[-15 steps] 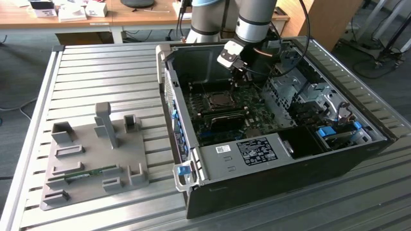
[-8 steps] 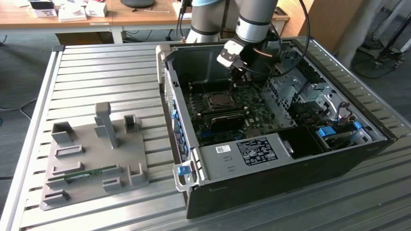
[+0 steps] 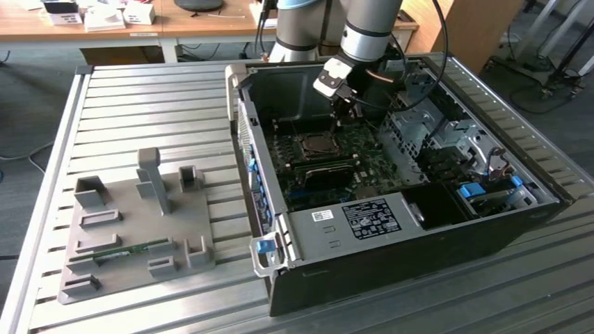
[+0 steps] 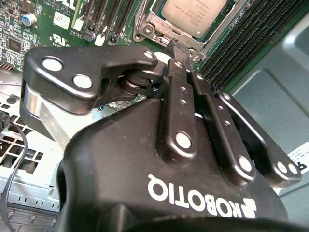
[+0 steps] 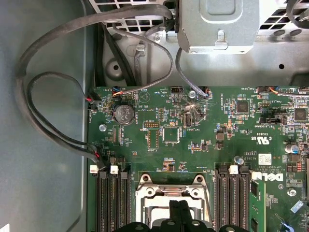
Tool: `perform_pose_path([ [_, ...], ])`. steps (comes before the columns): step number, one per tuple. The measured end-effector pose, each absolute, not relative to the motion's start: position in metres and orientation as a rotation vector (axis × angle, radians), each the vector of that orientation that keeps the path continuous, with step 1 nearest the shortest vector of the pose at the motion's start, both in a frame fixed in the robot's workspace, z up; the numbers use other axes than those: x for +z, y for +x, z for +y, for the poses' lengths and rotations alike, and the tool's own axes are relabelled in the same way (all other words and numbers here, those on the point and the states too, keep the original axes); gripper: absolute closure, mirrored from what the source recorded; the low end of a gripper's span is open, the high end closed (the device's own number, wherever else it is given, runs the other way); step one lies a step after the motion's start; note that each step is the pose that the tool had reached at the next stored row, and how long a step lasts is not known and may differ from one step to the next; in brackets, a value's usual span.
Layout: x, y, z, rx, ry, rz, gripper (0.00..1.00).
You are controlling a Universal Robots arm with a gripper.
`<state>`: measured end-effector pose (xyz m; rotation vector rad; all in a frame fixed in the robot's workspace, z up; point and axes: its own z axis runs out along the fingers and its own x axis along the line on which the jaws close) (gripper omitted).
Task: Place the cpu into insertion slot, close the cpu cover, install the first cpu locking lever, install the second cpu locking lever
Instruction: 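Close the cpu cover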
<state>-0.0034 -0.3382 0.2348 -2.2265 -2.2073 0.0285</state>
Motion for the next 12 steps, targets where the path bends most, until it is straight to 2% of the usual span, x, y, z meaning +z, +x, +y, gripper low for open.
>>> perform_pose_path([
  [12, 0.234, -0.0104, -0.3382, 0.022, -2.23, -2.21, 0.89],
])
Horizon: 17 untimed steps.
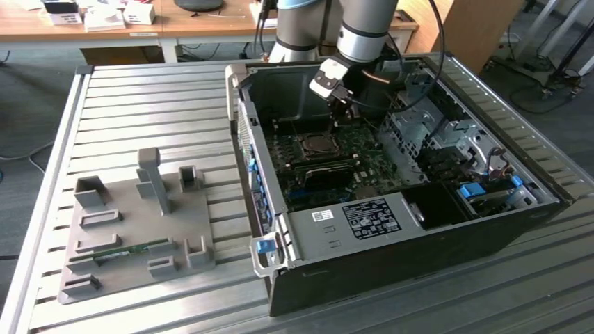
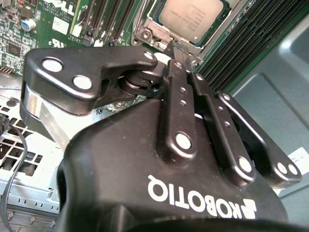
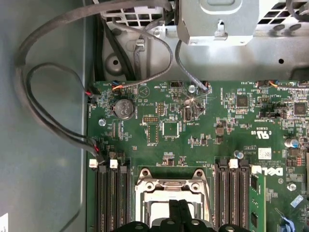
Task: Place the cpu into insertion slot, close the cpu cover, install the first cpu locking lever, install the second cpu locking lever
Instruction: 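Close the cpu cover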
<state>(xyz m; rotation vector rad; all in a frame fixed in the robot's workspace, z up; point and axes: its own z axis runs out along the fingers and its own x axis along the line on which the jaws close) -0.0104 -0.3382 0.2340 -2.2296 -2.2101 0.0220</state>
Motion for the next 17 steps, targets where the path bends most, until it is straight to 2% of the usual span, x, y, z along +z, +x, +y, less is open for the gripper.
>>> perform_pose_path([
  [17, 0.2321, -0.0197, -0.3383, 0.017, -2.232, -2.213, 0.89],
])
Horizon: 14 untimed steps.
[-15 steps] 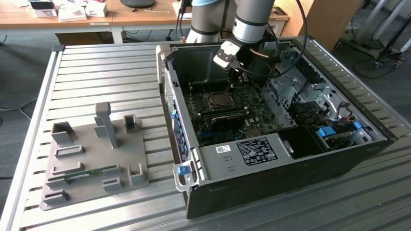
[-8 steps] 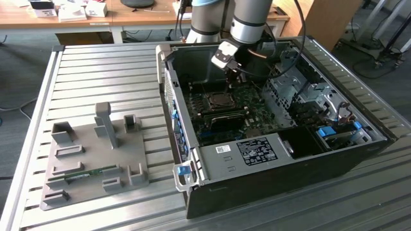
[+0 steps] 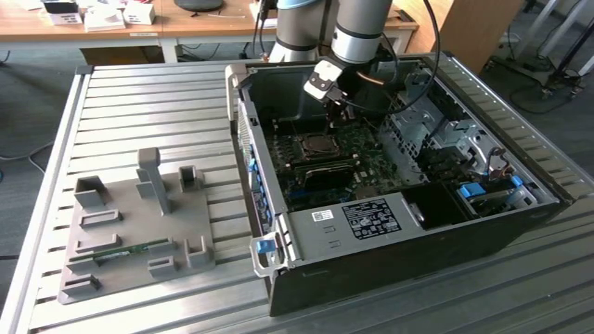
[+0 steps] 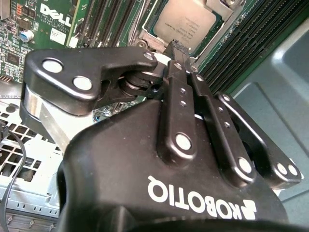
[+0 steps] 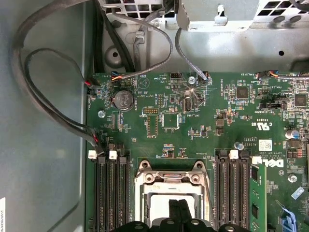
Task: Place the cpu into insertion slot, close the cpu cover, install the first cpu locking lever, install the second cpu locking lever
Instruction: 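Close the cpu cover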
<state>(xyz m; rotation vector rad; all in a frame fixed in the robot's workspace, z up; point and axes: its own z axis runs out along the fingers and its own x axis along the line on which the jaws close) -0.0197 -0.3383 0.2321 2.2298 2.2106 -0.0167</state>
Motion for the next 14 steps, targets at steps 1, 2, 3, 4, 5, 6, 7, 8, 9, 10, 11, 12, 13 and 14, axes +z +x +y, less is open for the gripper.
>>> perform_pose_path([
  [1, 0.2321, -0.0197, -0.3383, -0.016, 2.23, 2.211, 0.89],
  [2, 0.2321, -0.0197, -0.3383, -0.016, 2.23, 2.21, 0.89],
  [3, 0.2321, -0.0197, -0.3383, -0.016, 2.23, 2.21, 0.89],
  [4, 0.2321, -0.0198, -0.3382, -0.016, 2.23, 2.21, 0.89],
  [5, 0.2321, -0.0198, -0.3383, -0.016, 2.23, 2.21, 0.89],
  [6, 0.2321, -0.0198, -0.3383, -0.016, 2.23, 2.211, 0.89],
  [7, 0.2321, -0.0198, -0.3383, -0.016, 2.23, 2.211, 0.89],
  [8, 0.2321, -0.0199, -0.3382, -0.016, 2.23, 2.21, 0.89],
  [9, 0.232, -0.0204, -0.3383, -0.016, 2.23, 2.21, 0.89],
  [10, 0.2319, -0.0209, -0.3383, -0.016, 2.23, 2.21, 0.89],
  [11, 0.2317, -0.0217, -0.3383, -0.015, 2.229, 2.21, 0.89],
  [12, 0.2315, -0.0226, -0.3383, -0.014, 2.229, 2.21, 0.89],
  [13, 0.2313, -0.0235, -0.3382, -0.013, 2.229, 2.209, 0.89],
  [14, 0.231, -0.0245, -0.3382, -0.013, 2.228, 2.209, 0.89],
])
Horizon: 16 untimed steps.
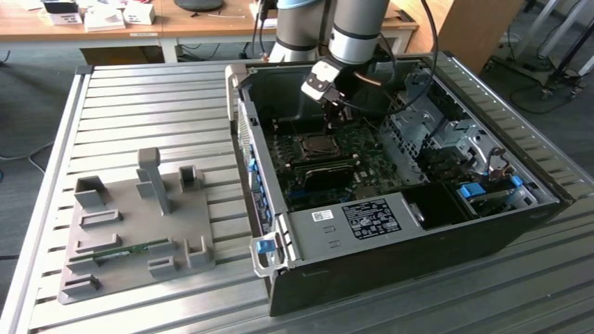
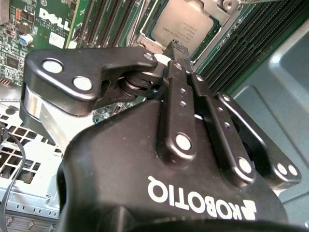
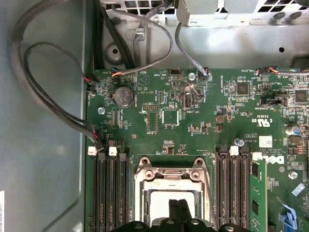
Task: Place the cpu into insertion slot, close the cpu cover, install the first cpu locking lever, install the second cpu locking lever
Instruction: 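Close the cpu cover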
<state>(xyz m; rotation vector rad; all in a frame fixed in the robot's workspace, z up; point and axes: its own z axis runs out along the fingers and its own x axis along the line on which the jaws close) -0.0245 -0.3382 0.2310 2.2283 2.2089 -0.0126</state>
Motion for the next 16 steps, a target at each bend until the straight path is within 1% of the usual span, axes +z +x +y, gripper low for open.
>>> perform_pose_path([
  [16, 0.2305, -0.0268, -0.3383, -0.012, 2.228, 2.208, 0.89],
])
